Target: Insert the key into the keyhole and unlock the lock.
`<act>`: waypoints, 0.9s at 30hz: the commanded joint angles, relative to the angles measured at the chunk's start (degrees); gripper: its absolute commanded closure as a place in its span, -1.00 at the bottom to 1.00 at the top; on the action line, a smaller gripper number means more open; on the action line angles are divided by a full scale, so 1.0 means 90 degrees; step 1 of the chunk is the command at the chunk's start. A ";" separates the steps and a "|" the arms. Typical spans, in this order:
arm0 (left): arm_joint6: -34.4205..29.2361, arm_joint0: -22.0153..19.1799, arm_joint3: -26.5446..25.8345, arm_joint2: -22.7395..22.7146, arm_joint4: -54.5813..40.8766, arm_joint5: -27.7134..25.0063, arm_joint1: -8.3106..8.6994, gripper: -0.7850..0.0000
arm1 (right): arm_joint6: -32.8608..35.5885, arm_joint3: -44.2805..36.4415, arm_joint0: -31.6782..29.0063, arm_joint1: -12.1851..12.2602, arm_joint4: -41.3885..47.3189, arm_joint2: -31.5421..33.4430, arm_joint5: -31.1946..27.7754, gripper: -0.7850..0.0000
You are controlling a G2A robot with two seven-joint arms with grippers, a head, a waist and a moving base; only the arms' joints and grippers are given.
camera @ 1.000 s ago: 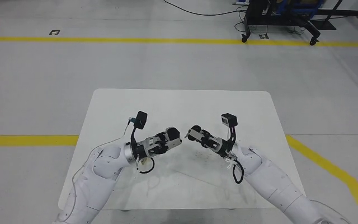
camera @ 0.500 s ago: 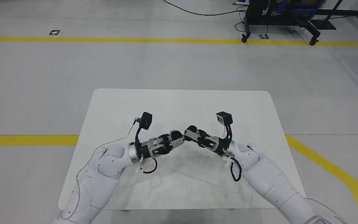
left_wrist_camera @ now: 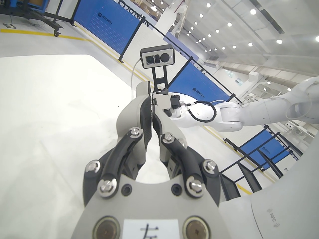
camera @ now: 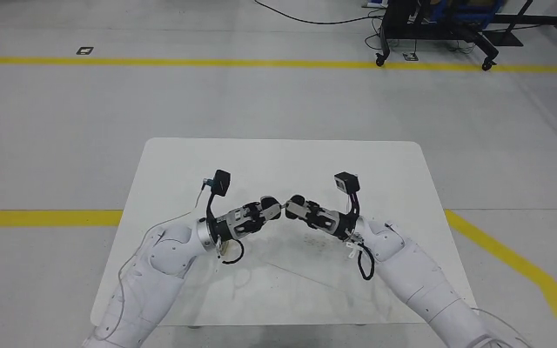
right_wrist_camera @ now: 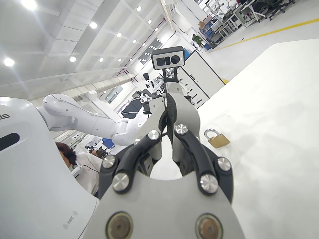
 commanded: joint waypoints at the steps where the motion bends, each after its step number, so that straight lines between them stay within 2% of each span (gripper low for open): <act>1: 0.0030 0.0011 -0.0009 -0.0015 0.0009 -0.0003 0.0007 1.00 | 0.0069 0.0007 -0.0011 -0.0026 0.0009 0.0019 0.0000 1.00; 7: 0.0102 0.0043 -0.0042 -0.0038 0.0035 -0.0047 0.0028 1.00 | 0.0264 0.0065 -0.0014 -0.0113 0.0055 0.0080 0.0000 0.96; 8: 0.0122 0.0049 -0.0045 -0.0044 0.0042 -0.0057 0.0031 1.00 | 0.0288 0.0076 -0.0015 -0.0128 0.0064 0.0093 0.0000 0.68; 9: 0.0159 0.0055 -0.0052 -0.0059 0.0058 -0.0071 0.0034 1.00 | 0.0313 0.0095 -0.0021 -0.0143 0.0091 0.0101 0.0000 -1.00; 15: 0.0539 0.0158 -0.0116 -0.0220 0.0181 -0.0186 0.0053 1.00 | 0.0598 0.0229 -0.0018 -0.0207 0.0438 0.0131 0.0000 -1.00; 19: 0.1039 0.0282 -0.0167 -0.0405 0.0251 -0.0323 0.0056 1.00 | 0.0598 0.0229 -0.0018 -0.0207 0.0438 0.0131 0.0000 -1.00; 25: 0.1039 0.0282 -0.0167 -0.0405 0.0251 -0.0323 0.0056 1.00 | 0.0598 0.0229 -0.0018 -0.0207 0.0438 0.0131 0.0000 -1.00; 27: 0.1157 0.0330 -0.0222 -0.0489 0.0387 -0.0091 0.0062 1.00 | 0.0598 0.0229 -0.0018 -0.0207 0.0438 0.0131 0.0000 -1.00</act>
